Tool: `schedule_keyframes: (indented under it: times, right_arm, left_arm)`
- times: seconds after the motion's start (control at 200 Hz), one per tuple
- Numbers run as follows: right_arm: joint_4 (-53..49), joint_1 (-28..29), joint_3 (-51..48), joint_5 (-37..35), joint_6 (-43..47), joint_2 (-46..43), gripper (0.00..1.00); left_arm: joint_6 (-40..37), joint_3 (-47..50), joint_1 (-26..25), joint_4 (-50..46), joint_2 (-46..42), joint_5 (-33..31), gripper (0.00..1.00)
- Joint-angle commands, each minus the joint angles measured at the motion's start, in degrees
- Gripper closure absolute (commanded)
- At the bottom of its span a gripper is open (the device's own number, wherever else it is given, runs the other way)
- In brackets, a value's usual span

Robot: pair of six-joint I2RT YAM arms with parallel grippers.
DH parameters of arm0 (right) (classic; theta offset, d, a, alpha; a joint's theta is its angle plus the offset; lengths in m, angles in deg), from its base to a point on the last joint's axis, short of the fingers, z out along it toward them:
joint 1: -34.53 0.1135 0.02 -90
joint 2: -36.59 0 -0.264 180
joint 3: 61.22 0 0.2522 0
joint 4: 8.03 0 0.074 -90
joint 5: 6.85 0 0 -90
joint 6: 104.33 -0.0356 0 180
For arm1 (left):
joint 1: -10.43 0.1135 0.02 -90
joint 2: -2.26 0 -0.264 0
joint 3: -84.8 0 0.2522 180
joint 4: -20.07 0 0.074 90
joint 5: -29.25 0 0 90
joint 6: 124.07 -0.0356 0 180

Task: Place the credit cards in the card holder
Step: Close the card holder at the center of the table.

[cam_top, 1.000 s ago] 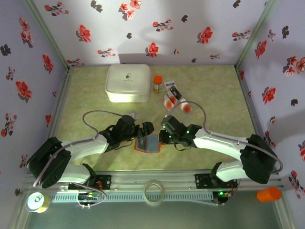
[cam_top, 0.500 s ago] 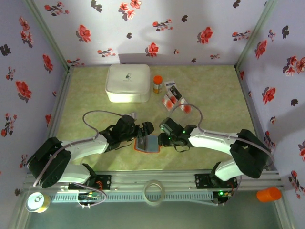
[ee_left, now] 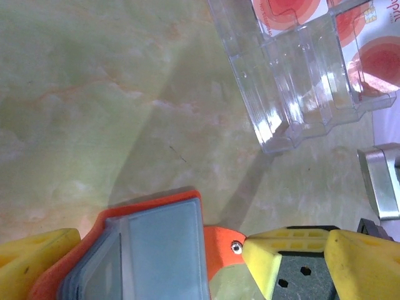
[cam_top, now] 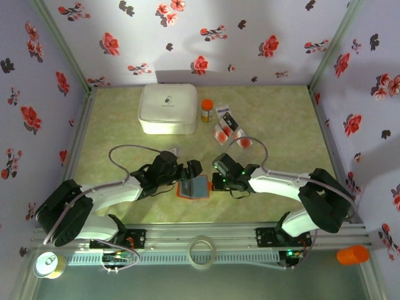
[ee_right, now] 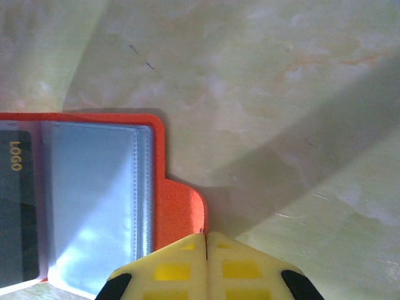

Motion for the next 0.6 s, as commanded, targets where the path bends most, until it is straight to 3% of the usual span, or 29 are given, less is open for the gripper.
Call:
schedule_keyframes:
  times: [0.0, 0.595]
  right_arm:
    - [4.3, -0.7, -0.9, 2.5, -0.6, 0.9, 1.00]
    - [9.1, -2.4, -3.9, 4.8, -2.0, 0.4, 1.00]
  left_arm:
    - [0.6, -0.9, -1.4, 0.7, -0.4, 0.1, 0.00]
    - [1.6, -7.3, -6.2, 3.8, 7.9, 0.0, 0.00]
